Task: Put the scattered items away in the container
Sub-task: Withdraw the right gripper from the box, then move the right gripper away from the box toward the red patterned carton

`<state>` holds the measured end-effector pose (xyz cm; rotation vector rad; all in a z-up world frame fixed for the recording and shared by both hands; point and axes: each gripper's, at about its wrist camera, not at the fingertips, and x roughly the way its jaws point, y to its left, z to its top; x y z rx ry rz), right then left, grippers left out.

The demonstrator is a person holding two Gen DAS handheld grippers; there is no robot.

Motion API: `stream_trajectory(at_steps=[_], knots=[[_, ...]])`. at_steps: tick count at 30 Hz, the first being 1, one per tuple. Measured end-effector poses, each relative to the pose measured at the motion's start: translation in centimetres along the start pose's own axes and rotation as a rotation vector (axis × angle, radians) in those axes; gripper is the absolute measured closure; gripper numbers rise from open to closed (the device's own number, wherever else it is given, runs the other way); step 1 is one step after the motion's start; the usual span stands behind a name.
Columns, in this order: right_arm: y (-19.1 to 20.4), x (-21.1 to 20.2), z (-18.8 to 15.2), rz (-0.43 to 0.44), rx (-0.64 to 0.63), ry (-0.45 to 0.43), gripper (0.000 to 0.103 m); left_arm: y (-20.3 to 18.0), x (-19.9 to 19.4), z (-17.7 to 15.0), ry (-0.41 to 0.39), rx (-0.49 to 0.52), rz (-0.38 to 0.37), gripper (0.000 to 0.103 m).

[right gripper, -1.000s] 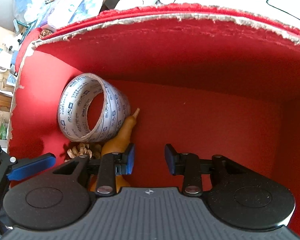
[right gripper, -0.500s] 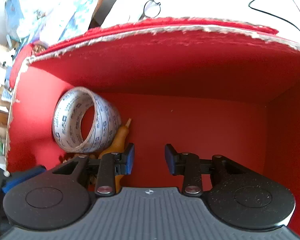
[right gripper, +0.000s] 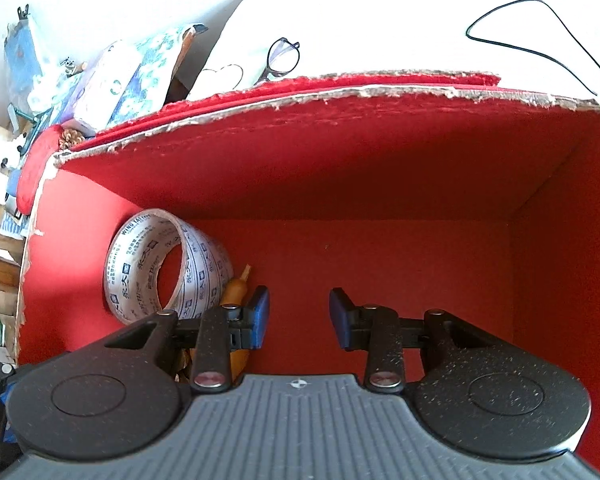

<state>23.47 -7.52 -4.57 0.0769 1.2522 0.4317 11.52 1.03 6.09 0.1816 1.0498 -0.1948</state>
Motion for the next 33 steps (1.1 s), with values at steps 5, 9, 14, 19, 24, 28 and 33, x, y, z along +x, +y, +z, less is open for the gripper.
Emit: stream_trajectory(at_steps=[5, 9, 14, 19, 24, 28, 33], knots=[[0.4, -0.4, 0.1, -0.002, -0.001, -0.006, 0.067, -0.1, -0.2, -0.4, -0.012, -0.004, 0.029, 0.003], [0.5, -1.5, 0.4, 0.004, -0.007, -0.017, 0.067, -0.4, -0.4, -0.5, -0.021, -0.015, 0.053, 0.003], [0.6, -2.8, -0.1, 0.015, -0.012, -0.041, 0.067, -0.9, -0.5, -0.4, -0.025, -0.038, 0.11, 0.003], [0.6, -3.1, -0.2, 0.034, -0.017, -0.059, 0.067, -1.8, -0.4, -0.3, -0.016, -0.07, 0.163, 0.003], [0.4, -3.3, 0.0, 0.053, -0.012, -0.054, 0.067, -2.2, -0.9, -0.2, -0.021, -0.117, 0.207, 0.003], [1.0, -4.6, -0.3, 0.054, -0.072, -0.079, 0.066, -2.6, -1.5, -0.3, -0.041, -0.149, 0.243, 0.003], [1.2, -7.0, -1.5, 0.073, -0.14, -0.125, 0.054, -3.0, -2.3, -0.4, -0.081, -0.198, 0.263, 0.003]])
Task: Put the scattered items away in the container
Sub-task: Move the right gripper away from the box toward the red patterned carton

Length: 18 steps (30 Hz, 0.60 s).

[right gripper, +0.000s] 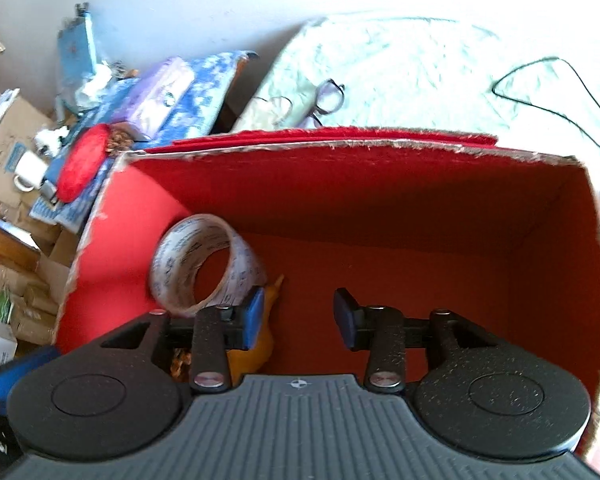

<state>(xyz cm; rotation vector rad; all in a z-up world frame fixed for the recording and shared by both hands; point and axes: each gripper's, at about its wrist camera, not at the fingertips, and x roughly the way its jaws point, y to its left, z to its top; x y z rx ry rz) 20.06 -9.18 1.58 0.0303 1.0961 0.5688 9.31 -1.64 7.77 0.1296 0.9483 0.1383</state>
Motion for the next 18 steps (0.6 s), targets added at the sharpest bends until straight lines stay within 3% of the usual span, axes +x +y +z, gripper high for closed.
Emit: stream_trajectory(at_steps=[2, 4, 10, 15, 18], knots=[[-0.2, -0.9, -0.5, -0.012, -0.017, -0.032, 0.044, 0.0, -0.5, 0.0, -0.026, -0.024, -0.004, 0.003], [-0.5, -1.9, -0.9, -0.021, -0.029, -0.057, 0.042, 0.0, -1.1, -0.1, -0.058, -0.051, -0.017, 0.003], [-2.4, -4.8, -2.5, -0.026, 0.02, -0.133, 0.043, -0.1, -3.0, -0.8, -0.128, -0.106, -0.038, 0.003], [-2.9, -7.4, -4.0, 0.021, 0.018, -0.19, 0.045, 2.0, -5.8, -1.6, -0.206, -0.231, -0.146, 0.003], [-3.5, -8.7, -5.2, 0.078, 0.019, -0.206, 0.047, 2.4, -7.3, -2.5, -0.247, -0.247, -0.149, 0.001]])
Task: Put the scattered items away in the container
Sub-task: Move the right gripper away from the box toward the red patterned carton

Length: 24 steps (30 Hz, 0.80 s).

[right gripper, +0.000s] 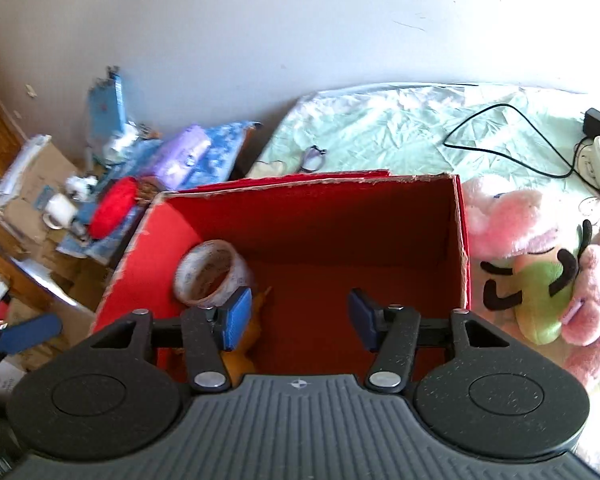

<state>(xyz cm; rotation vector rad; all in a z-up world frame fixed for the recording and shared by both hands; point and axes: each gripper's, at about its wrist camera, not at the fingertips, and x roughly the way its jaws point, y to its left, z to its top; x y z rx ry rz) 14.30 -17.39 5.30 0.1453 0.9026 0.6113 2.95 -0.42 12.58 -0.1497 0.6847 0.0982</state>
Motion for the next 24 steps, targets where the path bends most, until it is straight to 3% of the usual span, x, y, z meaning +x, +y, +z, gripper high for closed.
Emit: stream_trajectory(at_steps=[6, 12, 19, 24], knots=[[-0.2, -2.5, -1.9, 0.083, -0.017, -0.012, 0.052, 1.2, -2.2, -2.3, -0.007, -0.066, -0.013, 0.001], [-0.4, -4.7, -4.9, 0.19, -0.06, 0.011, 0.052, 1.7, -3.8, -5.5, 0.02, -0.005, -0.05, 0.002], [-1.0, -5.2, -7.9, 0.14, -0.102, 0.096, 0.053, 0.1, -3.0, -9.3, 0.15, 0.011, -0.267, 0.002], [-3.5, -4.4, -9.7, 0.097, 0.008, 0.168, 0.055, -0.7, -1.5, -10.9, 0.224, -0.007, -0.391, 0.004]])
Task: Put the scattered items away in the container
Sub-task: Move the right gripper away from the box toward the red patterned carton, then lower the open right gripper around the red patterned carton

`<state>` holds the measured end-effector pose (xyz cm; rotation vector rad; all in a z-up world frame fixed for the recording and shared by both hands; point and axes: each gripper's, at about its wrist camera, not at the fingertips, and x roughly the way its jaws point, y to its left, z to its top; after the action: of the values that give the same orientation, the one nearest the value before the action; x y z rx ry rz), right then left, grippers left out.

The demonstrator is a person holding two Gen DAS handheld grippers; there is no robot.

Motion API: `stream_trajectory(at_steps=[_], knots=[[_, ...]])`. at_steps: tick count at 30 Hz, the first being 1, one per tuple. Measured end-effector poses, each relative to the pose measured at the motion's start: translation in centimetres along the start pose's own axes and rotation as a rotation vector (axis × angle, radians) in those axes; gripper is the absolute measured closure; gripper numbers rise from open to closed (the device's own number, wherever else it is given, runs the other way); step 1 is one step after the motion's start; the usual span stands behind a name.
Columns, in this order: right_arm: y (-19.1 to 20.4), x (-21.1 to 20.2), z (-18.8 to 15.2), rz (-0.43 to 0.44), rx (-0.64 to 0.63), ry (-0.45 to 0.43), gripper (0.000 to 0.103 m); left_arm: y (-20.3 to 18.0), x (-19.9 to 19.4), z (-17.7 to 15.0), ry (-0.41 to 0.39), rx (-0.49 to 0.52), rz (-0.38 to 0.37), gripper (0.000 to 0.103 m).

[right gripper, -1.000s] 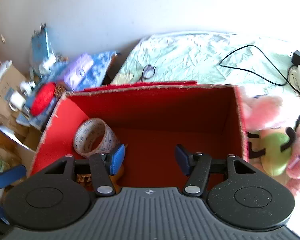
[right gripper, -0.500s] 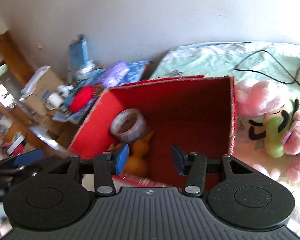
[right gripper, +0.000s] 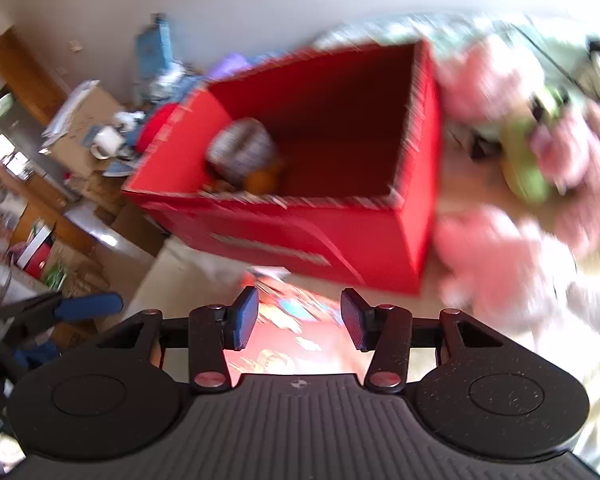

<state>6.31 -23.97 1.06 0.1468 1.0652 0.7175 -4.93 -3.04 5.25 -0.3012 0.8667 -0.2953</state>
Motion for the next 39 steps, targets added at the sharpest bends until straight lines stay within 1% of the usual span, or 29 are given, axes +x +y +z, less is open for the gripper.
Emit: stream_trajectory(at_steps=[3, 6, 8, 11, 13, 16, 18, 21, 28, 33, 34, 36, 37, 39], knots=[[-0.8, 0.2, -0.4, 0.006, 0.04, 0.023, 0.057, 0.0, 1.3, -0.2, 0.038, -0.006, -0.048, 0.004], [-0.7, 0.2, -0.6, -0.014, 0.033, 0.031, 0.058, -0.1, 2.5, -0.4, 0.069, -0.001, -0.058, 0.004], [-0.8, 0.3, -0.9, -0.041, 0.039, 0.045, 0.064, -0.3, 3.3, -0.4, 0.091, -0.006, -0.077, 0.004], [-1.4, 0.3, -1.2, -0.053, 0.058, 0.062, 0.067, -1.0, 3.7, -0.3, 0.099, 0.011, -0.107, 0.004], [-1.7, 0.2, -1.5, -0.058, 0.069, 0.065, 0.067, -1.6, 3.9, -0.1, 0.097, 0.028, -0.123, 0.004], [-2.4, -0.1, -1.8, -0.062, 0.091, 0.066, 0.067, -2.0, 4.7, -0.1, 0.118, 0.038, -0.148, 0.004], [-3.2, -0.2, -2.1, -0.051, 0.123, 0.073, 0.067, -2.1, 5.1, -0.1, 0.128, 0.036, -0.154, 0.004], [-3.9, -0.5, -2.3, -0.04, 0.154, 0.076, 0.067, -2.7, 5.2, 0.1, 0.123, 0.05, -0.185, 0.004], [-4.9, -1.0, -2.7, -0.043, 0.173, 0.08, 0.067, -5.3, 6.0, 0.3, 0.129, 0.139, -0.25, 0.004], [-5.9, -1.6, -3.0, -0.054, 0.198, 0.076, 0.067, -6.4, 6.2, 0.5, 0.152, 0.183, -0.286, 0.004], [-6.1, -1.7, -3.1, -0.053, 0.205, 0.077, 0.067, -6.4, 5.7, 0.7, 0.142, 0.182, -0.297, 0.005], [-6.4, -1.8, -3.1, -0.049, 0.216, 0.08, 0.067, -6.0, 4.2, 1.3, 0.097, 0.178, -0.311, 0.005], [-6.5, -1.9, -3.1, -0.046, 0.218, 0.081, 0.067, -5.3, 3.3, 1.5, 0.076, 0.175, -0.301, 0.005], [-6.4, -2.0, -3.1, -0.046, 0.212, 0.081, 0.067, -4.2, 2.5, 1.8, 0.046, 0.162, -0.253, 0.005]])
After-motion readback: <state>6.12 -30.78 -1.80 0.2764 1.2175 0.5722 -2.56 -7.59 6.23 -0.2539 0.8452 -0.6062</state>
